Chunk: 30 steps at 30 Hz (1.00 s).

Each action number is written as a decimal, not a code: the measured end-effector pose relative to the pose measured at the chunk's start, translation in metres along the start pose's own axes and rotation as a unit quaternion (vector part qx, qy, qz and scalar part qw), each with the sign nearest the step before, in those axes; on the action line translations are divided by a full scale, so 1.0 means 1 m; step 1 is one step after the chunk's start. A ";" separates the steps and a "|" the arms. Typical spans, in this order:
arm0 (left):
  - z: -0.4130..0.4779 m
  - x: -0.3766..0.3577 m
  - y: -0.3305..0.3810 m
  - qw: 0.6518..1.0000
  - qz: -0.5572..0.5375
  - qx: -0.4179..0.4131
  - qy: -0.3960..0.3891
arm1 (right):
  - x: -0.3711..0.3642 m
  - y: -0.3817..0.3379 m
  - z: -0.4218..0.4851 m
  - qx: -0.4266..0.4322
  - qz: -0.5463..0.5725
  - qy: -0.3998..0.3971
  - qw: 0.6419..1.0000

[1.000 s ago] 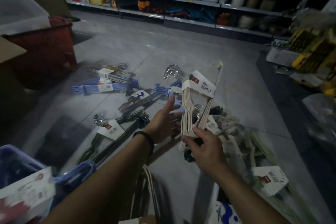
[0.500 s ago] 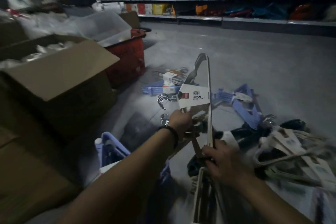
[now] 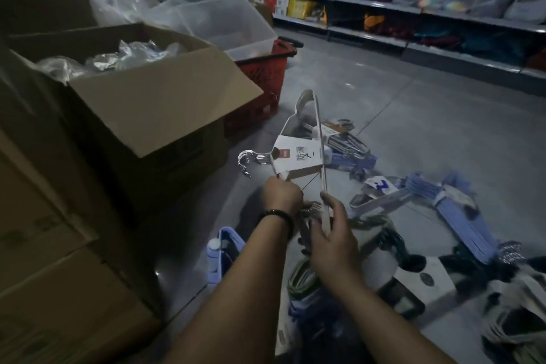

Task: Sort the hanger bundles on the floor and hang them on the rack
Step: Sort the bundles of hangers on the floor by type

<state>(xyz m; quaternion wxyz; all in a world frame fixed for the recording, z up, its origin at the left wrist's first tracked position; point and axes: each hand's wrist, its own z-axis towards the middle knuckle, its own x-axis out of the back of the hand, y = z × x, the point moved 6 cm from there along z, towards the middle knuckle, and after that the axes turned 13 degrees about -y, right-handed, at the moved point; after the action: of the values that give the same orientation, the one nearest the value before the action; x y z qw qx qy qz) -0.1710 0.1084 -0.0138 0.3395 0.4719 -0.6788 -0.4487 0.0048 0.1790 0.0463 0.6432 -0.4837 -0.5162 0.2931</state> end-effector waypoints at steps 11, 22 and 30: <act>-0.013 0.048 0.009 0.969 -0.242 -0.038 -0.003 | -0.091 0.052 0.062 -0.254 0.305 -0.110 0.911; -0.024 0.012 -0.032 0.975 0.147 -0.125 0.109 | -0.026 0.087 0.054 -0.333 0.163 -0.077 0.926; -0.021 -0.002 -0.049 0.947 0.279 -0.133 0.089 | 0.001 0.056 0.102 -0.258 0.111 -0.057 0.958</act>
<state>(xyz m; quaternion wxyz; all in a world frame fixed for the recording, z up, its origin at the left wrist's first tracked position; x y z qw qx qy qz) -0.1349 0.0967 -0.0516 0.5694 0.2523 -0.6845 -0.3789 -0.0845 0.2327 -0.0051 0.4296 -0.6697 -0.5532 0.2466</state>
